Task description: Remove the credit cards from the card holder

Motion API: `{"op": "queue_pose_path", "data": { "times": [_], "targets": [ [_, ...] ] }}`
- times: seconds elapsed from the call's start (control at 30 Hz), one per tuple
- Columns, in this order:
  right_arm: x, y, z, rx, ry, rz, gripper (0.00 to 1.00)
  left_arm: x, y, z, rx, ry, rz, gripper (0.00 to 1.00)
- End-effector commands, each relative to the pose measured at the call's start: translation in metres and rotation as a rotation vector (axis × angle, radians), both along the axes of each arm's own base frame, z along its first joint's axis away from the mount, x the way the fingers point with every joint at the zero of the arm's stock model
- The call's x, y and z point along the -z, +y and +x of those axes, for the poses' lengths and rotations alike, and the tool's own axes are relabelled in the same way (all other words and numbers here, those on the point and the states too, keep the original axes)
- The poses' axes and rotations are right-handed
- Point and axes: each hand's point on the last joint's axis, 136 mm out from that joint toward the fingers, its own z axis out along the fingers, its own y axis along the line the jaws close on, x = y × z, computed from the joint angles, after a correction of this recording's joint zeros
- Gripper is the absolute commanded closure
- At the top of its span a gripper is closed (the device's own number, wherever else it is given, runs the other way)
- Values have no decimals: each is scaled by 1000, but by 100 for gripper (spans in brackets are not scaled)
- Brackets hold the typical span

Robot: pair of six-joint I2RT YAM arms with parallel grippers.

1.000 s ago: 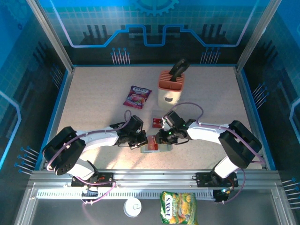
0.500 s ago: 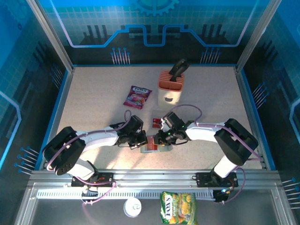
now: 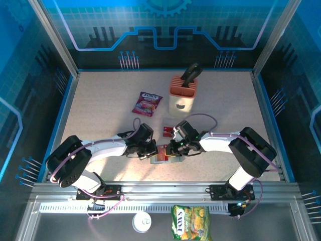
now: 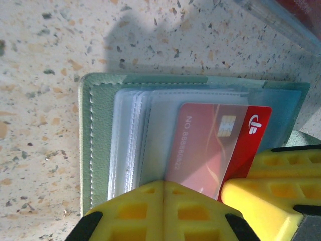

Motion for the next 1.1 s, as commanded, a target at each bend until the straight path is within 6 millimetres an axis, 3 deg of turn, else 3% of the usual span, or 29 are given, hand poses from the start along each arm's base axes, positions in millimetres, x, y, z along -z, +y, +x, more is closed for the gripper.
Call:
{"op": "queue_pose_path", "data": {
  "times": [0.0, 0.57, 0.87, 1.07],
  "targets": [
    [-1, -10, 1, 10, -12, -11, 88, 11, 10, -9, 12, 33, 67, 100],
    [-36, -45, 5, -22, -121, -99, 96, 6, 7, -3, 15, 13, 58, 100],
    [-66, -66, 19, -95, -233, -171, 99, -4, 2, 2, 21, -19, 32, 100],
    [-93, -81, 32, -252, -346, -286, 100, -13, 1, 5, 15, -57, 11, 100]
  ]
}}
